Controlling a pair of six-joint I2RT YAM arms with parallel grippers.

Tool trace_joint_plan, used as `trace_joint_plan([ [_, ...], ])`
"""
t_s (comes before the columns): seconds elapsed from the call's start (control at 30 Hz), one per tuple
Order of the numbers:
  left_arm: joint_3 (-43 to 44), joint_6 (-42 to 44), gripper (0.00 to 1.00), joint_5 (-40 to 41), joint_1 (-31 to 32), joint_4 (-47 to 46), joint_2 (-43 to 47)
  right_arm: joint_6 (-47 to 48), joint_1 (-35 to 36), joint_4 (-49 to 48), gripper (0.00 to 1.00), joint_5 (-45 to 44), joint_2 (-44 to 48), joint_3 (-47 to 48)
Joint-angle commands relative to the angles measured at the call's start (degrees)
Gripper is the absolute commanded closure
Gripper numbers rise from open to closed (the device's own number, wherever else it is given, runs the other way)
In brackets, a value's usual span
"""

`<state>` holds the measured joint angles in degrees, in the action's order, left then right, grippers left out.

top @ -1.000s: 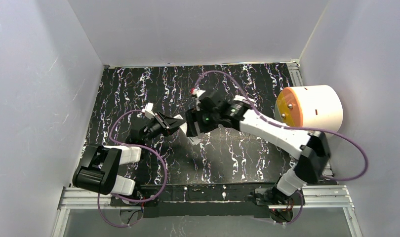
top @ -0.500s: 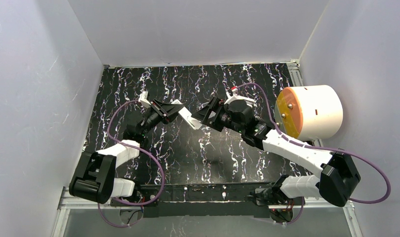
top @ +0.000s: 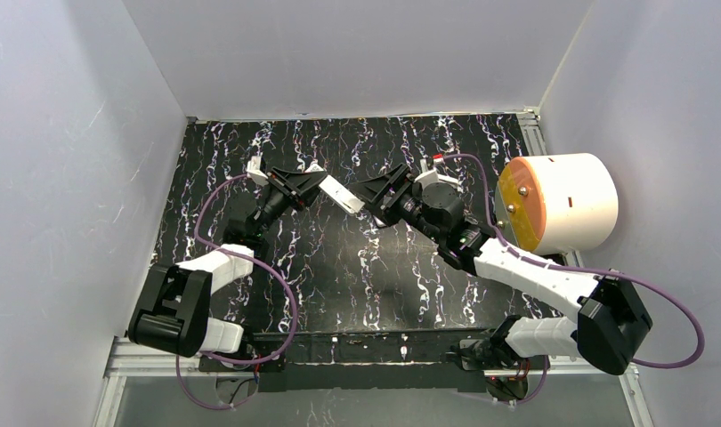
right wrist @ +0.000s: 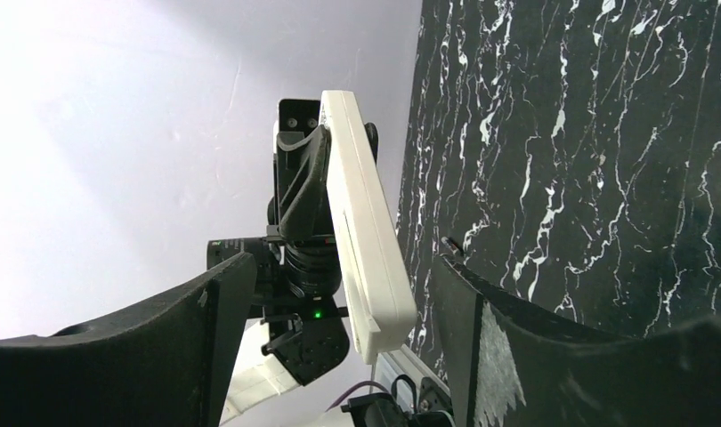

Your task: Load the batteries into the remote control

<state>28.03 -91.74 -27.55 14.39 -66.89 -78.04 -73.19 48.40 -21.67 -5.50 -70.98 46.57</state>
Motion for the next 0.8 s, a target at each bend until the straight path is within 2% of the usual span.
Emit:
trace_joint_plan([
  [0.0, 1.7, -1.2, 1.0, 2.1, 0.1, -4.7, 0.5, -2.6, 0.1, -5.6, 0.21, -1.0, -0.4, 0.0],
  [0.17, 1.9, -2.1, 1.0, 2.7, 0.1, -6.0, 0.0, -3.3, 0.1, -7.4, 0.25, 0.8, -1.0, -0.7],
  [0.33, 1.9, -2.7, 1.0, 2.8, 0.1, -6.1, 0.1, -3.7, 0.1, -8.9, 0.45, 1.8, -2.1, -0.6],
  [0.43, 1.8, -3.0, 1.0, 3.1, 0.1, -6.2, 0.4, -3.7, 0.1, -8.9, 0.52, 2.4, -2.6, -0.3],
  [0.77, 0.9, -3.4, 1.0, 5.3, 0.2, -6.8, 1.1, -4.7, 0.2, -8.3, 0.61, 2.5, -3.7, 0.4],
])
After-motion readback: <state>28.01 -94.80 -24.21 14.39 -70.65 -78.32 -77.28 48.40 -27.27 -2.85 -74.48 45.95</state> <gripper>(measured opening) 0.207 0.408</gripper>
